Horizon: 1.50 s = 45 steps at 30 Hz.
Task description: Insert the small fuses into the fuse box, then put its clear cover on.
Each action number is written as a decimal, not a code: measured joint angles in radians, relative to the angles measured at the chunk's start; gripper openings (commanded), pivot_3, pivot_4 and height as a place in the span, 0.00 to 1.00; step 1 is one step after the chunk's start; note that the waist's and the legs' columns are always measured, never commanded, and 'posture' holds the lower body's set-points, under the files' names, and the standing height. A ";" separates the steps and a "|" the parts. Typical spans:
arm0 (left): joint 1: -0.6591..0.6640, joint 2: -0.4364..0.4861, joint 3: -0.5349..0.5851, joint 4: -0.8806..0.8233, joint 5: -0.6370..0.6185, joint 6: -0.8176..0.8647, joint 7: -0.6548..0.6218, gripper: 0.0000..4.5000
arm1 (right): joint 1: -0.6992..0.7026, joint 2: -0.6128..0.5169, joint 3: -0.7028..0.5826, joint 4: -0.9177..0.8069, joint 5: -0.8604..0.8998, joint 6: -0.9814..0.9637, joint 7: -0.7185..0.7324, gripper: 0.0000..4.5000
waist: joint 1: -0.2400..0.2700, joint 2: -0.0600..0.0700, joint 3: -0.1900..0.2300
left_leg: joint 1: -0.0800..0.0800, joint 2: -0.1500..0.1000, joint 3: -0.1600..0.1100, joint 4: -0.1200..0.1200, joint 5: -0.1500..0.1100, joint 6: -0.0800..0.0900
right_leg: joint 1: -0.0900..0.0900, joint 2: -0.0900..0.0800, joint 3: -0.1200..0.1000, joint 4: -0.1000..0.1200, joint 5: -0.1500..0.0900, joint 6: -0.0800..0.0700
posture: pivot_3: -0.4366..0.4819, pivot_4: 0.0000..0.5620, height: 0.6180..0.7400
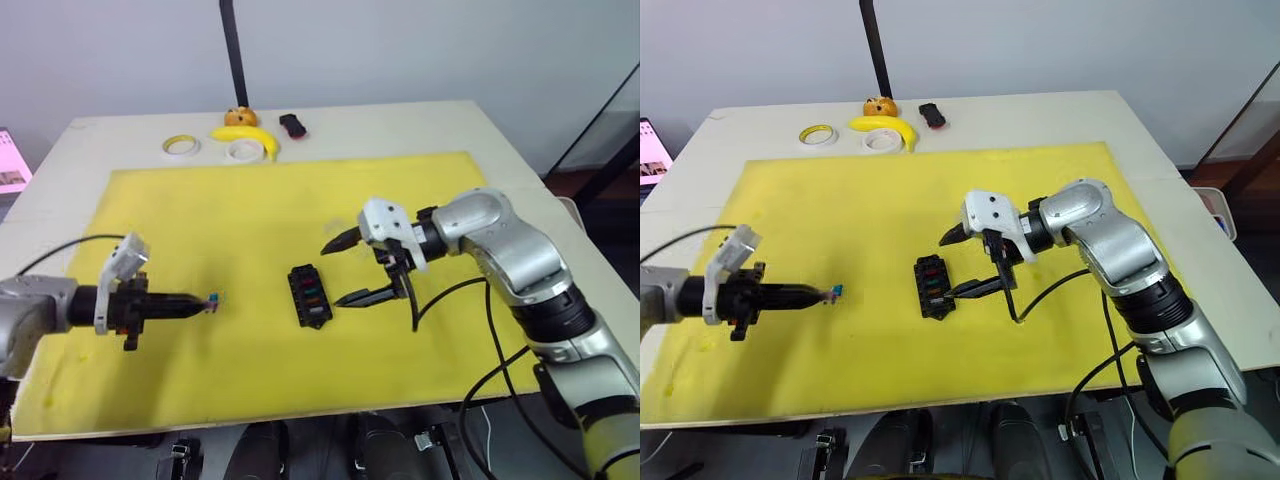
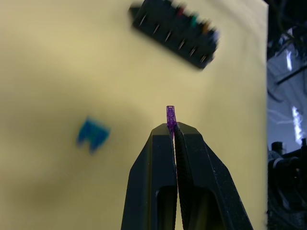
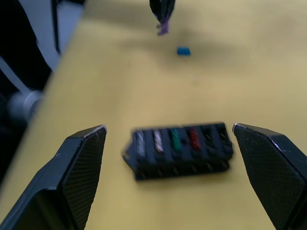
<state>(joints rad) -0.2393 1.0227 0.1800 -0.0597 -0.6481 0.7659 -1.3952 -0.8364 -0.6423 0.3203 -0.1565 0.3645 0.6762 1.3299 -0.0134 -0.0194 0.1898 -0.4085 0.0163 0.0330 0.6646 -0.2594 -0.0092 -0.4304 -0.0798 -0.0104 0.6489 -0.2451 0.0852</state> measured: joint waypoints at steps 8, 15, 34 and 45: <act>-0.159 -0.048 -0.025 -0.144 -0.064 0.032 0.039 0.01 | -0.085 0.130 -0.071 0.011 0.159 0.313 -0.132 1.00 | 0.000 0.000 0.000 | 0.000 0.000 -0.001 0.000 0.000 0.000 | 0.000 0.001 0.000 0.000 0.000 0.000 | 0.48 0.27 1.00; -0.264 -0.106 -0.089 -0.160 -0.084 0.038 0.080 0.00 | -0.091 0.139 -0.073 0.008 0.196 0.374 -0.181 0.70 | -0.002 0.000 0.000 | -0.001 -0.002 -0.001 0.001 0.000 0.000 | 0.001 0.001 0.000 0.000 0.000 0.000 | 0.48 0.27 1.00; -0.325 -0.179 -0.132 -0.156 -0.083 0.030 0.099 0.00 | -0.130 0.156 -0.049 0.000 0.230 0.406 -0.225 0.49 | -0.001 0.000 0.000 | -0.001 -0.002 -0.002 0.001 0.000 0.000 | 0.001 0.003 0.000 0.000 0.000 0.000 | 0.48 0.27 1.00; -0.326 -0.180 -0.155 -0.156 -0.080 0.025 0.102 0.00 | -0.130 0.149 -0.035 0.000 0.229 0.396 -0.223 0.10 | -0.001 0.000 0.000 | -0.001 -0.002 -0.002 0.001 0.000 0.000 | 0.001 0.003 0.000 0.000 0.000 0.000 | 0.48 0.27 1.00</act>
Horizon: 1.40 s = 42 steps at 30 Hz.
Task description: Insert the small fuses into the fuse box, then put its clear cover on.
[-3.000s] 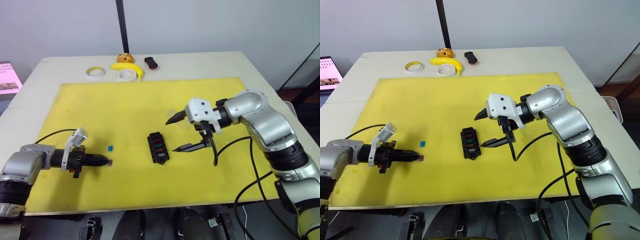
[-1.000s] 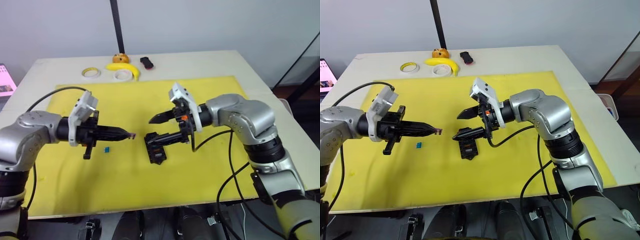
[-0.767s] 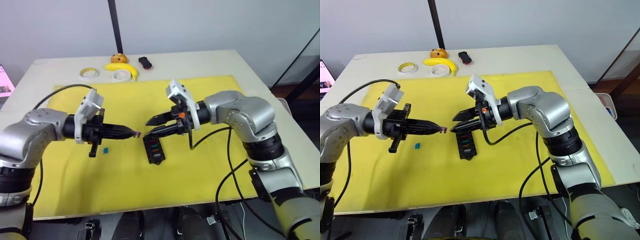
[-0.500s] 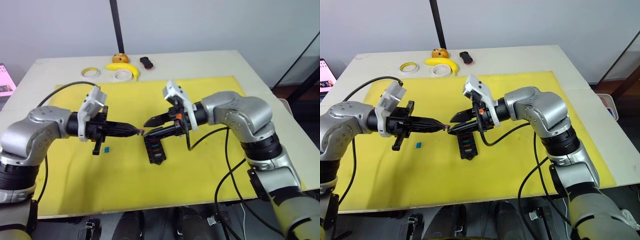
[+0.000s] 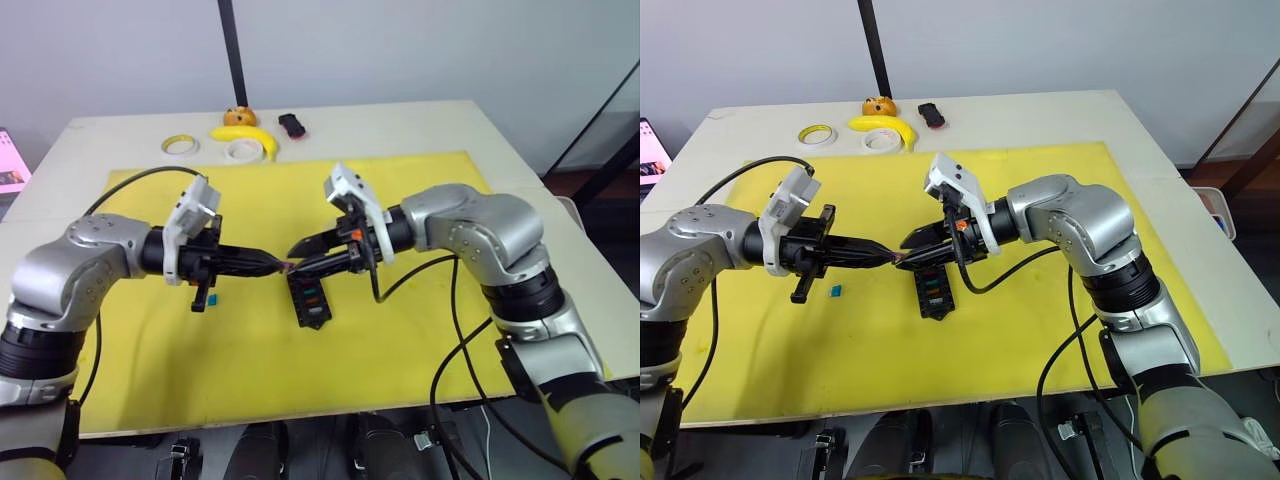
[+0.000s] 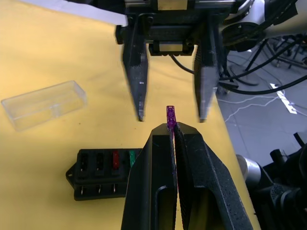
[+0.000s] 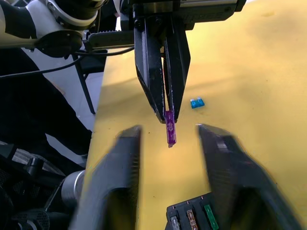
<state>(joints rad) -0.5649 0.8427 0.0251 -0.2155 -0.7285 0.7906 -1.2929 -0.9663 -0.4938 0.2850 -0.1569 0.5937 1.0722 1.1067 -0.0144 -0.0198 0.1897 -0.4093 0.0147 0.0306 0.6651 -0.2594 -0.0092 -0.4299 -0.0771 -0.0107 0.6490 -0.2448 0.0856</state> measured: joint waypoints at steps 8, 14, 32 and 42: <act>0.000 -0.003 -0.003 0.000 0.000 -0.017 0.008 0.00 | 0.000 -0.008 0.005 0.000 -0.001 -0.011 0.001 0.01 | 0.000 0.000 0.000 | 0.000 0.000 0.000 0.000 0.000 0.000 | 0.000 0.000 0.000 0.000 0.000 0.000 | 0.48 0.27 1.00; 0.018 0.057 -0.041 0.004 0.079 -0.034 0.034 0.35 | -0.021 -0.059 0.073 -0.006 -0.061 -0.098 0.037 0.00 | -0.003 0.000 0.000 | 0.000 0.000 0.000 0.000 0.000 0.000 | 0.000 0.000 0.000 0.000 0.000 0.000 | 0.48 0.27 1.00; 0.261 0.092 -0.050 -0.100 0.236 -0.172 0.130 0.99 | -0.118 -0.016 0.275 0.318 -0.445 -0.600 0.214 0.00 | 0.000 0.000 0.000 | 0.000 0.001 0.001 0.000 0.000 0.000 | -0.001 0.000 0.000 0.000 0.000 0.000 | 0.48 0.27 1.00; 0.239 0.000 -0.142 -0.111 0.316 -0.191 0.219 0.99 | -0.056 -0.056 0.247 0.275 -0.469 -0.620 0.262 0.00 | 0.002 0.000 0.000 | 0.000 -0.001 0.001 0.000 0.000 0.000 | 0.000 -0.001 0.000 -0.001 0.000 0.000 | 0.48 0.27 1.00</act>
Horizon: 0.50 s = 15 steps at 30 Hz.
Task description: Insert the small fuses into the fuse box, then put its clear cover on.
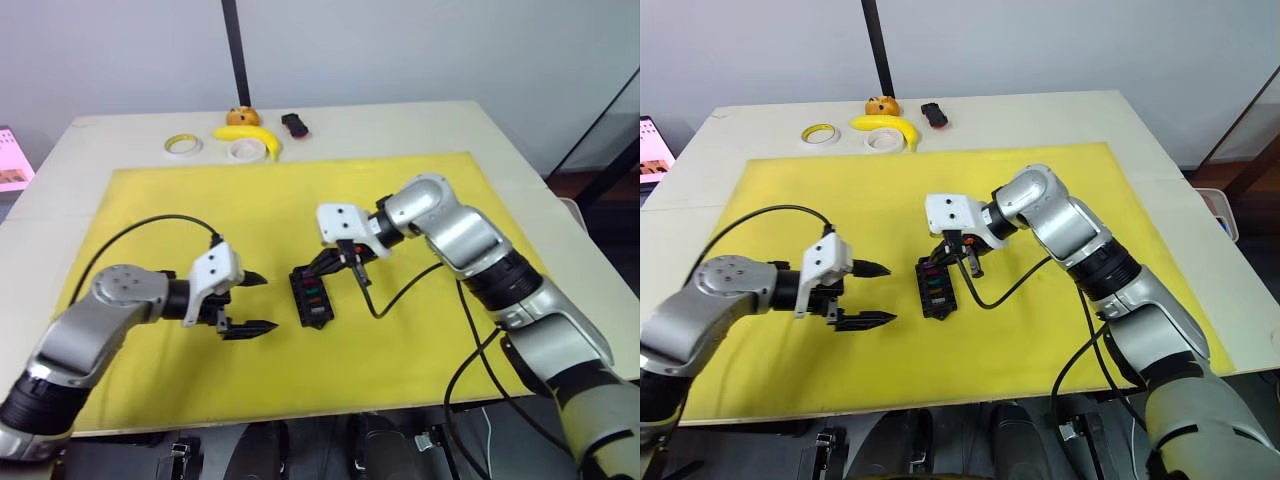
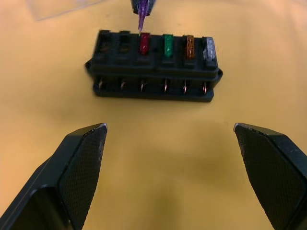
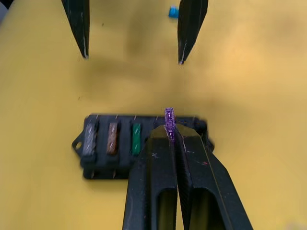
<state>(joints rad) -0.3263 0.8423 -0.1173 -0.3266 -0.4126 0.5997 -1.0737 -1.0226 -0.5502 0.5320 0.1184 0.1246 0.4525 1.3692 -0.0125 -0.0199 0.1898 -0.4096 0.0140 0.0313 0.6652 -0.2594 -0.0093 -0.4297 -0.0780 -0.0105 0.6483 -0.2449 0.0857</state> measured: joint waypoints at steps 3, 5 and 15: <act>-0.023 -0.001 -0.013 0.014 0.019 -0.009 0.002 0.99 | 0.000 -0.002 -0.008 -0.011 -0.001 0.002 0.005 0.00 | -0.006 0.000 0.000 | 0.001 0.001 0.000 0.000 0.000 0.000 | 0.000 0.002 0.000 0.001 0.000 0.000 | 0.48 0.27 1.00; -0.023 -0.001 -0.020 0.022 0.033 -0.024 0.001 0.99 | 0.000 -0.001 -0.008 -0.009 -0.002 0.002 0.008 0.00 | -0.005 0.000 0.000 | 0.001 0.001 -0.001 -0.001 0.000 0.000 | 0.000 0.002 0.000 0.001 0.000 0.000 | 0.48 0.27 1.00; 0.019 -0.003 -0.013 0.028 0.047 -0.035 0.031 0.99 | -0.008 0.038 -0.008 0.040 -0.025 -0.028 0.012 0.00 | -0.002 0.000 0.000 | 0.001 0.001 0.000 0.000 0.000 0.000 | 0.000 0.002 0.000 0.001 0.000 0.000 | 0.48 0.27 1.00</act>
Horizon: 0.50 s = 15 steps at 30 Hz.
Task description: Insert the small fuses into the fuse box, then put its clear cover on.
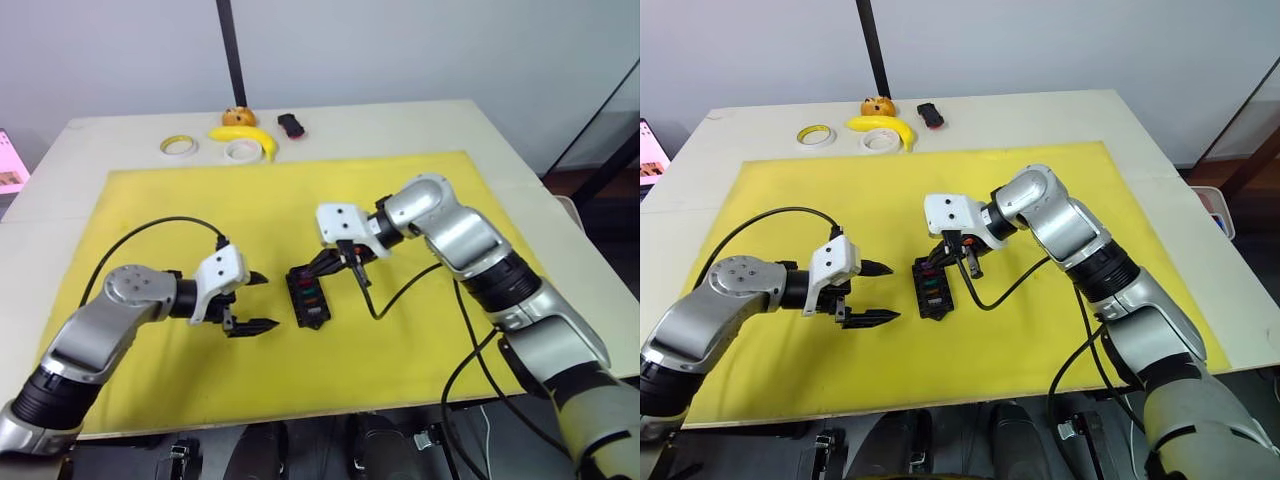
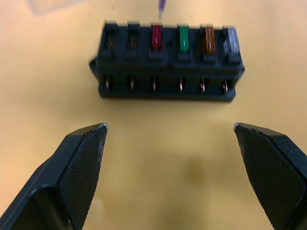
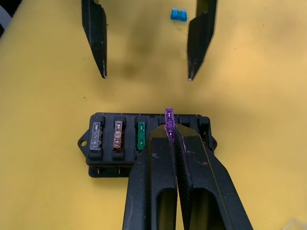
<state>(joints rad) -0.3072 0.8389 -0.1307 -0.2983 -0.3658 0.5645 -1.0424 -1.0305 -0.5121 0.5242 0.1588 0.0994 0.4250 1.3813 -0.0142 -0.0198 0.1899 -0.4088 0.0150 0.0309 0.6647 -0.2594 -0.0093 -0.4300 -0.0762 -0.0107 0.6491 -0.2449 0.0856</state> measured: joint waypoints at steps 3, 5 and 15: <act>0.002 0.000 0.006 -0.010 0.000 0.000 0.008 0.99 | -0.007 0.025 0.002 0.042 -0.019 -0.028 -0.002 0.00 | 0.000 0.000 0.000 | 0.000 0.000 0.000 0.000 0.000 0.000 | 0.000 0.000 0.000 0.000 0.000 0.000 | 0.48 0.27 1.00; 0.005 0.000 0.007 -0.019 0.000 0.000 0.015 0.99 | -0.012 0.030 0.002 0.062 -0.029 -0.044 -0.002 0.00 | 0.000 0.000 0.000 | 0.000 0.000 0.000 0.000 0.000 0.000 | 0.000 0.000 0.000 0.000 0.000 0.000 | 0.48 0.27 1.00; 0.011 -0.001 0.007 -0.021 0.001 0.002 0.032 0.99 | -0.029 0.055 0.002 0.143 -0.059 -0.100 0.012 0.00 | 0.000 0.000 0.000 | 0.000 0.000 0.000 0.000 0.000 0.000 | 0.000 -0.001 0.000 0.000 0.000 0.000 | 0.48 0.27 1.00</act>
<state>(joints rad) -0.2960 0.8379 -0.1240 -0.3189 -0.3643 0.5666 -1.0100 -1.0591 -0.4568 0.5264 0.3022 0.0405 0.3251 1.3933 -0.0143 -0.0198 0.1899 -0.4088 0.0149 0.0309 0.6648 -0.2594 -0.0093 -0.4299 -0.0768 -0.0107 0.6492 -0.2448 0.0856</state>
